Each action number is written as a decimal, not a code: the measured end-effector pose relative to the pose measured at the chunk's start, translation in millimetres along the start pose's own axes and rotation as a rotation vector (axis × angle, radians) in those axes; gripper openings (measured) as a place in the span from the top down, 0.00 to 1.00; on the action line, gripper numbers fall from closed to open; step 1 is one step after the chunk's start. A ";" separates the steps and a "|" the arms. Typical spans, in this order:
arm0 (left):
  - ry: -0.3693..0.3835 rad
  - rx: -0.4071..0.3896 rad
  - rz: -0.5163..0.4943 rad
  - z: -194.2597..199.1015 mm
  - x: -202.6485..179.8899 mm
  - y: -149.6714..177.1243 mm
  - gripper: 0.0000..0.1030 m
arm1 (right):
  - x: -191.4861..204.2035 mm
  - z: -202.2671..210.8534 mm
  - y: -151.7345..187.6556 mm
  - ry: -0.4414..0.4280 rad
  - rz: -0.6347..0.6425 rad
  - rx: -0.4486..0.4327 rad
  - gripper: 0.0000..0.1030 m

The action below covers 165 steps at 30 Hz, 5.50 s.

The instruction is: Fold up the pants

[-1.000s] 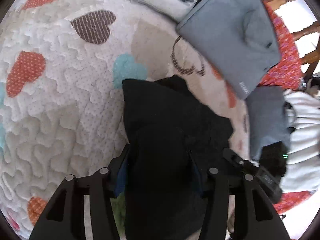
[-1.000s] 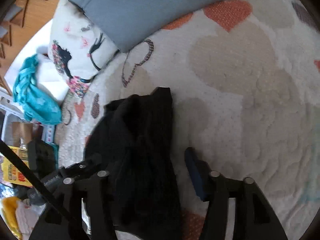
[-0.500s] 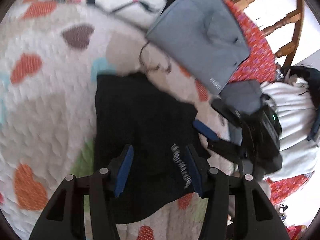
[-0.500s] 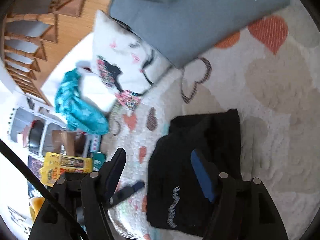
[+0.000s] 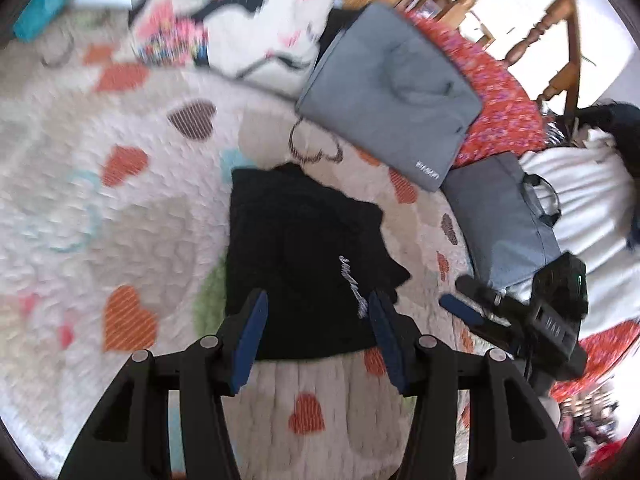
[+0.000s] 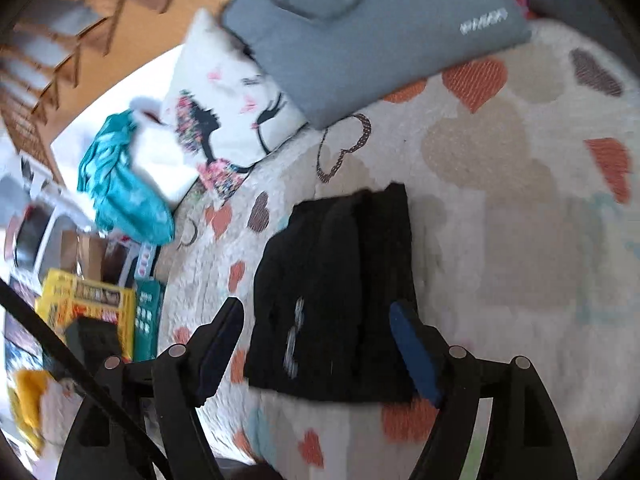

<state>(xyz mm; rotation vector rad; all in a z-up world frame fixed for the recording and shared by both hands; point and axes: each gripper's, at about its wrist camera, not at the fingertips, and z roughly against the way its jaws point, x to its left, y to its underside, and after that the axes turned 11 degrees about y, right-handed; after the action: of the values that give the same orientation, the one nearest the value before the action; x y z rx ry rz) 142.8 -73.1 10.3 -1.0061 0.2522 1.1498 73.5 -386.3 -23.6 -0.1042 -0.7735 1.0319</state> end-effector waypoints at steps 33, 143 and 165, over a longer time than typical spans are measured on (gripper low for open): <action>-0.448 -0.348 -0.303 78.9 -81.3 56.1 0.00 | 62.9 84.0 75.3 0.385 0.256 -0.336 0.00; -0.421 0.272 -0.041 -80.7 46.7 98.6 0.00 | -18.9 -52.9 88.6 0.252 -0.096 0.092 0.00; -0.074 0.174 0.214 -132.2 98.0 -43.2 0.34 | -16.8 -102.8 -46.0 0.059 -0.060 0.084 0.15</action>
<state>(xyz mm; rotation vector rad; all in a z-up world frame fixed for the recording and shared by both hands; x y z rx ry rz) 262.8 -114.0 -103.2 -0.7949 0.4011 1.3315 166.4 -396.6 -88.6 -0.0388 -0.6751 0.9983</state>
